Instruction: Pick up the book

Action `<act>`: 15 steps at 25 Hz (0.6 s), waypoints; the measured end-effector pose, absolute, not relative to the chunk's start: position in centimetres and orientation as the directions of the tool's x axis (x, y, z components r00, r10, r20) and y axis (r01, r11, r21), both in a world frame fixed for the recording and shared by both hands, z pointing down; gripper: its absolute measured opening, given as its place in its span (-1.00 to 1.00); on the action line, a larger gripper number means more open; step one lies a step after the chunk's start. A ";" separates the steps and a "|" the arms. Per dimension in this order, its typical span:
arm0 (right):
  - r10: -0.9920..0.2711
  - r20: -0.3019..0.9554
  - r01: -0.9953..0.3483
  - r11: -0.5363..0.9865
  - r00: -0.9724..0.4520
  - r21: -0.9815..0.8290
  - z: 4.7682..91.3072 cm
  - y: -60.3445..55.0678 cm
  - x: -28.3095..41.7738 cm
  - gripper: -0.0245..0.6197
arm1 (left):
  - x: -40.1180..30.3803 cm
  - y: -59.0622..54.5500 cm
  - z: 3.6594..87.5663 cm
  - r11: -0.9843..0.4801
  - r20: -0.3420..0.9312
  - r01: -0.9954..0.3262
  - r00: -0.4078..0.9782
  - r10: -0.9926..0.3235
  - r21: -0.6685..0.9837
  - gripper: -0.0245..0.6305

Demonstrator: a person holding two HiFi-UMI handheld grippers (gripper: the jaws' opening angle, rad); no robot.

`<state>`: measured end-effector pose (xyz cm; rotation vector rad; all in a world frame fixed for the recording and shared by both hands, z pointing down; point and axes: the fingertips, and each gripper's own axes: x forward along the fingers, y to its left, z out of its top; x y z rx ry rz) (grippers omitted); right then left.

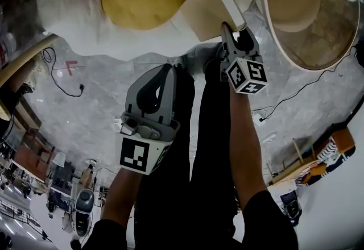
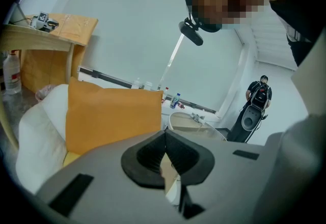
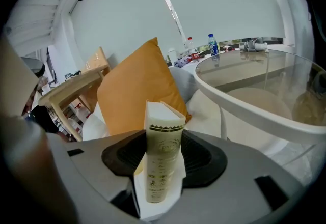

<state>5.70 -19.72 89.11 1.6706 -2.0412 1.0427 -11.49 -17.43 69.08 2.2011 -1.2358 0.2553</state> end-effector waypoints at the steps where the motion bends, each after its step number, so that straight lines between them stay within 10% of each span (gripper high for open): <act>1: -0.713 0.645 -0.940 0.059 -0.275 -0.335 88.9 -19.6 5.5 -0.24 | -11.8 -17.5 68.8 -0.385 0.431 -0.829 0.545 -0.719 0.406 -0.90; 15: -0.676 0.681 -0.951 0.107 -0.283 -0.289 84.5 -19.3 4.0 -0.26 | -14.9 -17.6 64.6 -0.318 0.421 -0.858 0.483 -0.767 0.404 -0.90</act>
